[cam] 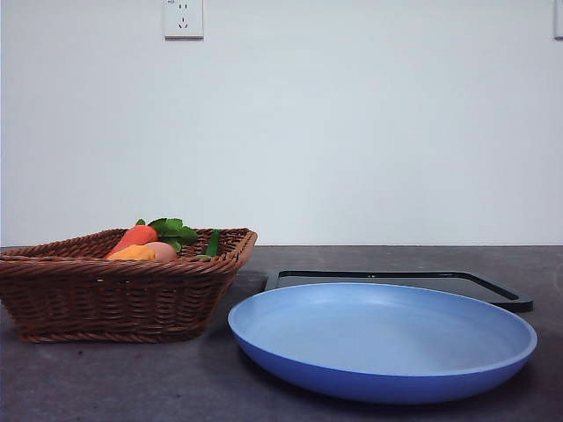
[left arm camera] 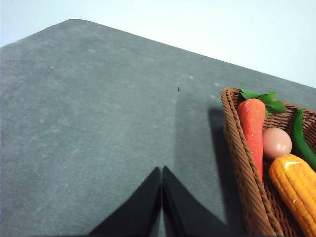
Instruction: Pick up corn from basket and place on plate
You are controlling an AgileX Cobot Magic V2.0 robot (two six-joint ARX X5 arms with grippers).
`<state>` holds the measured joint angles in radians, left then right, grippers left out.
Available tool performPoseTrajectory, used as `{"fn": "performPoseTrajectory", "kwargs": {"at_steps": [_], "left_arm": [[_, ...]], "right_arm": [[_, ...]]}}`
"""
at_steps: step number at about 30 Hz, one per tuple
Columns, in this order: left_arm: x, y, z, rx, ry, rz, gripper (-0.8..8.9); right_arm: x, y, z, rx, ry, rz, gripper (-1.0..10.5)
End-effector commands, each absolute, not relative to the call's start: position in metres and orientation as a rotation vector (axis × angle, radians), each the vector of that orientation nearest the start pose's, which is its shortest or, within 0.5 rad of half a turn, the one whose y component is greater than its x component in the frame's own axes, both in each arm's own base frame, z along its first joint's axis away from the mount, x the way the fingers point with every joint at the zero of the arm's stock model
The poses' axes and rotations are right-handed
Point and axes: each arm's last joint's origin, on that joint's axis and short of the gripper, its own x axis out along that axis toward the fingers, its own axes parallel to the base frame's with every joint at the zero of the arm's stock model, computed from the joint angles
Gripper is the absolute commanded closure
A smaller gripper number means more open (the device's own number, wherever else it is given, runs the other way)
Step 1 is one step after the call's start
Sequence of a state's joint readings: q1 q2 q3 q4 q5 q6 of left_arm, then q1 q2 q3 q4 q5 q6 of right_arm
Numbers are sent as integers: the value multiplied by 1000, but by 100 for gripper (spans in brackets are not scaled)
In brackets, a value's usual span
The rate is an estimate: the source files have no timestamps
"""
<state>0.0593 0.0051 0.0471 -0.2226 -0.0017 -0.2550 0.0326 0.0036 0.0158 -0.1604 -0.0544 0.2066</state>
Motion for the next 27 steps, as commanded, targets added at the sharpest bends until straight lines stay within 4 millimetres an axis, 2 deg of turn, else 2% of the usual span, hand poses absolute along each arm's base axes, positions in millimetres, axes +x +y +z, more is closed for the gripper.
{"fn": "performPoseTrajectory", "kwargs": {"at_steps": [1, 12, 17, 27], "left_arm": [[94, 6, 150, -287, 198, 91, 809], [94, 4, 152, -338, 204, 31, 809], [91, 3, 163, -384, 203, 12, 809], [78, 0, 213, -433, 193, -81, 809]], "right_arm": [[96, 5, 152, 276, 155, 68, 944], [95, 6, 154, 324, 184, 111, 944], [91, 6, 174, 336, 131, 119, 944], [82, 6, 229, 326, 157, 117, 944]]}}
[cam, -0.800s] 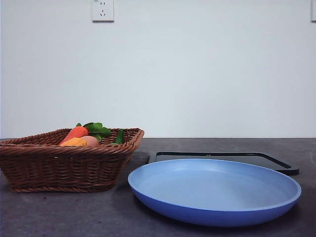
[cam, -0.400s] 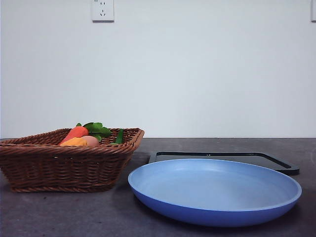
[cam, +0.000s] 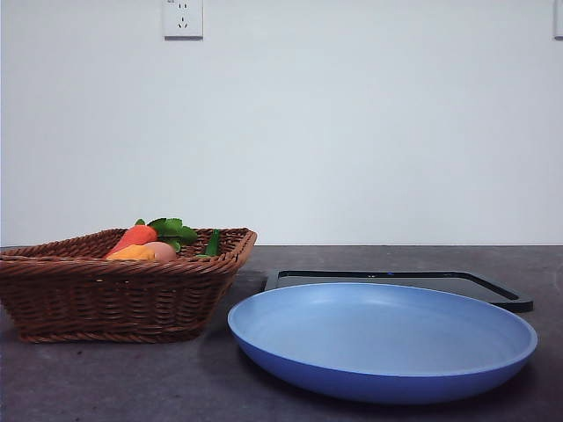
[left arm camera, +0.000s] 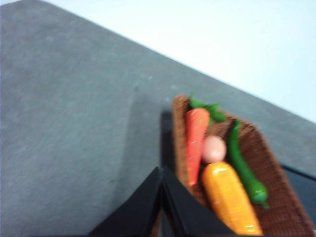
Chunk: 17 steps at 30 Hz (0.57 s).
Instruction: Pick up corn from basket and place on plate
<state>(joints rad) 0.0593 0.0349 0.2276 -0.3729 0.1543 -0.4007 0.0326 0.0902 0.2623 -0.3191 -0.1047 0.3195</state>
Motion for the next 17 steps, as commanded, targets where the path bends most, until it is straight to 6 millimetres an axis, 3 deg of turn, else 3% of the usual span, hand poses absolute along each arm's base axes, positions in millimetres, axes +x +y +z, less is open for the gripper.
{"fn": "performPoseTrajectory", "kwargs": {"at_steps": [1, 9, 17], "left_arm": [[78, -1, 218, -433, 197, -96, 809], [84, -5, 262, -377, 339, -233, 809], [90, -9, 286, -294, 509, -409, 809]], "right_arm": [[82, 6, 234, 325, 159, 118, 944], [89, 10, 279, 237, 335, 217, 944], [99, 15, 308, 118, 618, 356, 944]]}}
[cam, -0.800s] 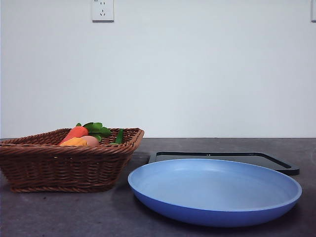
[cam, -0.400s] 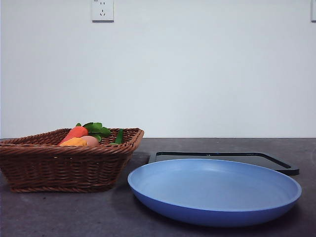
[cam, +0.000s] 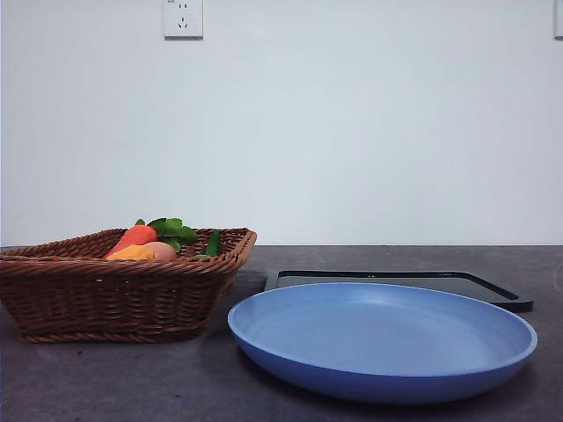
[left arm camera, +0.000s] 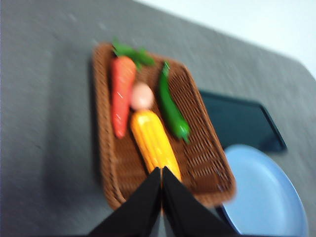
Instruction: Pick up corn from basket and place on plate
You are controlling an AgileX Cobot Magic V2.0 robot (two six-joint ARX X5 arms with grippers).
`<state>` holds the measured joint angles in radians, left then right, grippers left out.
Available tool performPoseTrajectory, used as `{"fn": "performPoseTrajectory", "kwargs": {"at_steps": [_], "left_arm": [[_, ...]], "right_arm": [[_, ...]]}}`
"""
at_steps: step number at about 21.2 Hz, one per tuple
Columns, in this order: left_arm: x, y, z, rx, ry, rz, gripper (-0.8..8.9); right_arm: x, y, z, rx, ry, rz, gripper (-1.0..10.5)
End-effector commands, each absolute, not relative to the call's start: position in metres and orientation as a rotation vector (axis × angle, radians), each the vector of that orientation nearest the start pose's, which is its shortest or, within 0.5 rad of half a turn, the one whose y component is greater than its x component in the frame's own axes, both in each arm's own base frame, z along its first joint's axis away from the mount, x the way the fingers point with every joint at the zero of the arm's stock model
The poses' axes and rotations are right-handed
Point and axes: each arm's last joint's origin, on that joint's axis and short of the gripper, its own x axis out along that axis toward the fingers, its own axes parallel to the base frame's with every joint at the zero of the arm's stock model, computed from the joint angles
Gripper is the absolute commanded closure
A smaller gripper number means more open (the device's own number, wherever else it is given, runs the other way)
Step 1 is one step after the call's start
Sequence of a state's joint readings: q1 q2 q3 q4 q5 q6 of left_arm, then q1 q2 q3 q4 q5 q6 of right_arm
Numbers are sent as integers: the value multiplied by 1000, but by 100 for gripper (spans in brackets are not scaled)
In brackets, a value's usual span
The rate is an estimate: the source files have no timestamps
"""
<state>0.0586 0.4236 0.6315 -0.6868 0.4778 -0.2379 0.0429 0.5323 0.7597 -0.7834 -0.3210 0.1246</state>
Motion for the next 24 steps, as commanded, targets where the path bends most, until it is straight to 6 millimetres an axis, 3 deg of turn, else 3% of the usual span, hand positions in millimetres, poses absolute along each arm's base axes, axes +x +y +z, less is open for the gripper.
{"fn": "performPoseTrajectory", "kwargs": {"at_steps": [1, 8, 9, 12, 13, 18, 24], "left_arm": [[91, -9, 287, -295, 526, -428, 809], [94, -12, 289, -310, 598, -520, 800], [94, -12, 289, -314, 599, -521, 748], [94, -12, 289, -315, 595, -520, 409], [94, -12, 289, -316, 596, -521, 343], [94, -12, 289, -325, 599, -520, 329], [94, -12, 289, -331, 602, -522, 331]], "right_arm": [[100, 15, 310, 108, 648, 363, 944], [108, 20, 313, 93, 736, 404, 940], [109, 20, 314, 92, 732, 404, 908], [108, 20, 314, 94, 733, 403, 630], [109, 20, 314, 97, 735, 403, 604], [120, 24, 310, 136, 777, 463, 604], [161, 40, 287, 178, 960, 542, 604]]}}
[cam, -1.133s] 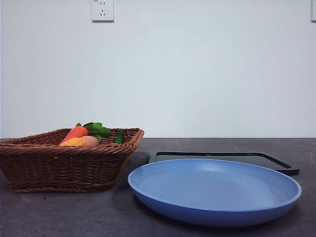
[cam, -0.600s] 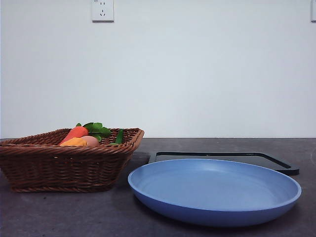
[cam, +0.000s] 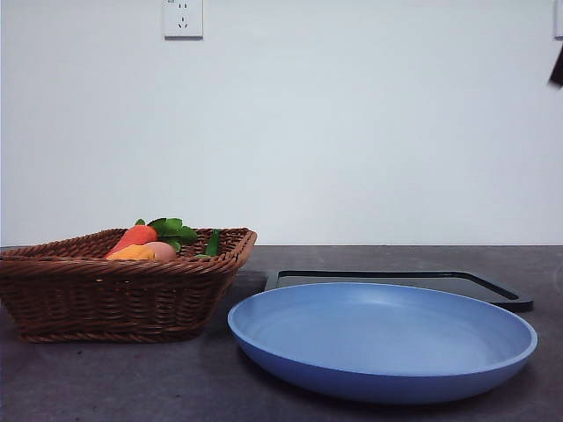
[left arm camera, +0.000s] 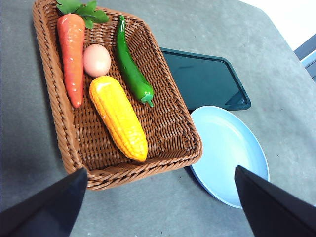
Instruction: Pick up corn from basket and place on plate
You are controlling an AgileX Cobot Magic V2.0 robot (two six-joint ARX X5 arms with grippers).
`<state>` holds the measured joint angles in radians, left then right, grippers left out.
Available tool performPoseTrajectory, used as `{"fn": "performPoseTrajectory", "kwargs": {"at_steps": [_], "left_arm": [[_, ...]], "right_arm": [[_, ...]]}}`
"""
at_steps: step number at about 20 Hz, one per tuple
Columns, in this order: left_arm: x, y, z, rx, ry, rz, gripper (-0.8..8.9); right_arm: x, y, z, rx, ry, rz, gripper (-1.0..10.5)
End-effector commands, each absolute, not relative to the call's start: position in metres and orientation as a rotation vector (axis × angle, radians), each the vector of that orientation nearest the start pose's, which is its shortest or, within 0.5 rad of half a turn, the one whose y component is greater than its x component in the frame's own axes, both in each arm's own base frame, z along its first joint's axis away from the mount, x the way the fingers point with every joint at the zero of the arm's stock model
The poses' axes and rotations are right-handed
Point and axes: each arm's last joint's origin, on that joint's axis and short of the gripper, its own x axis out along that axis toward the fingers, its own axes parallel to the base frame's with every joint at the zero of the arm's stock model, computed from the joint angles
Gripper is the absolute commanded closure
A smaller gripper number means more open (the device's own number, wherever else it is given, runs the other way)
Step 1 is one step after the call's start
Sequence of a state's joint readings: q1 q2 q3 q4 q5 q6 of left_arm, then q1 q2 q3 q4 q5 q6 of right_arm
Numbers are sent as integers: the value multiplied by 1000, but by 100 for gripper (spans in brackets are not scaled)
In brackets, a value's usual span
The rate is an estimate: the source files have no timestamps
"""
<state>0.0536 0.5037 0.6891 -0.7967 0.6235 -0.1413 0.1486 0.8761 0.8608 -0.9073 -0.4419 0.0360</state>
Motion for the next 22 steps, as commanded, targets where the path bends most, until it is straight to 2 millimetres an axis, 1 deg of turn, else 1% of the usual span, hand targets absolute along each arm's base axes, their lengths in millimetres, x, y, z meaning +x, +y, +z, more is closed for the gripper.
{"fn": "performPoseTrajectory", "kwargs": {"at_steps": [1, 5, 9, 13, 16, 20, 22], "left_arm": [[94, -12, 289, -331, 602, -522, 331], [94, -12, 289, -335, 605, -521, 331], [94, -12, 289, -334, 605, -521, 331], [94, -12, 289, -335, 605, -521, 331], [94, -12, 289, -335, 606, -521, 331], [94, -12, 289, -335, 606, -521, 331], [94, -12, 289, -335, 605, -521, 331]], "right_arm": [[170, 44, 281, 174, 991, 551, 605], [204, 62, 249, 159, 1133, 578, 608], [228, 79, 216, 118, 1239, 584, 609], [240, 92, 192, 79, 1300, 581, 619], [244, 95, 181, 55, 1335, 562, 650], [249, 97, 172, 56, 1352, 559, 733], [250, 97, 168, 56, 1366, 558, 796]]}}
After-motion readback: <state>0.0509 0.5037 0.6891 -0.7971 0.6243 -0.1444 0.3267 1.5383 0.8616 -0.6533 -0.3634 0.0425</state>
